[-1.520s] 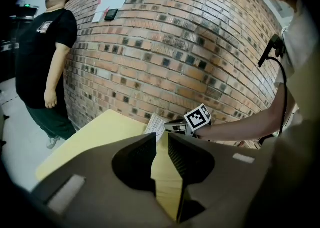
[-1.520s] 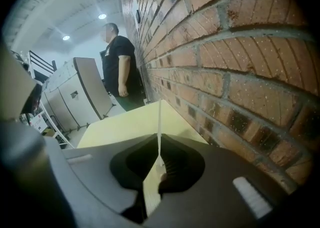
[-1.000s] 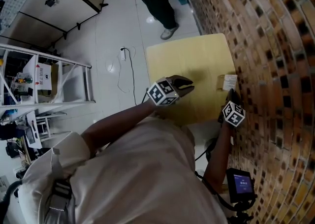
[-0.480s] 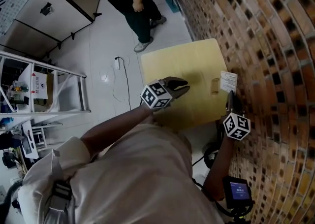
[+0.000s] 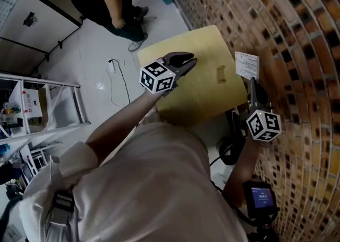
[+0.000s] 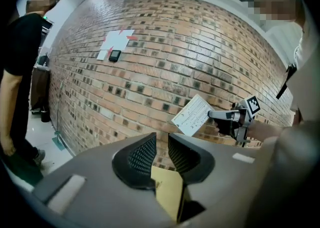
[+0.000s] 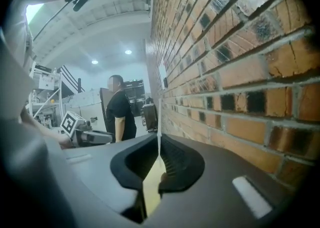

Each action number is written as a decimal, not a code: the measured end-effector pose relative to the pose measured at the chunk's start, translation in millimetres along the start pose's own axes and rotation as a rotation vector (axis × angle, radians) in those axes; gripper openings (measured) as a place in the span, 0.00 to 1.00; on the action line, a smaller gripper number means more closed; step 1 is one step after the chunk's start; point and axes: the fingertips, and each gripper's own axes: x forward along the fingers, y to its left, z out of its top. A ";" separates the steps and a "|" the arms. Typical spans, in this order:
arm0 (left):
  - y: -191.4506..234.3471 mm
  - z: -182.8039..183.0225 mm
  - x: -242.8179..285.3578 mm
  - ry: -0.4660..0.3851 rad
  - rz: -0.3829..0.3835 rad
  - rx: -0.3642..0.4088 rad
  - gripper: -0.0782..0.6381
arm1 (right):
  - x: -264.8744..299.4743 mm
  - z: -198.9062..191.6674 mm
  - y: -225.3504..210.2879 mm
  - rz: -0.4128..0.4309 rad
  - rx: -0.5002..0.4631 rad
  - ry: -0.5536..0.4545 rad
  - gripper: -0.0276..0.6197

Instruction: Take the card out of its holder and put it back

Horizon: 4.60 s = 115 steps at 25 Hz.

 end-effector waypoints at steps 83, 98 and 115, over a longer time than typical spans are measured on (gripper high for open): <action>62.8 -20.2 -44.9 0.025 0.097 -0.060 0.23 | 7.3 -73.5 -26.2 -0.103 0.075 0.092 0.06; 55.1 -30.6 -12.6 0.093 0.061 -0.003 0.23 | 21.3 -106.6 -57.4 -0.127 0.093 0.165 0.06; 50.8 -52.0 -15.3 0.129 0.080 -0.036 0.23 | 43.5 -150.6 -76.6 -0.112 0.092 0.255 0.06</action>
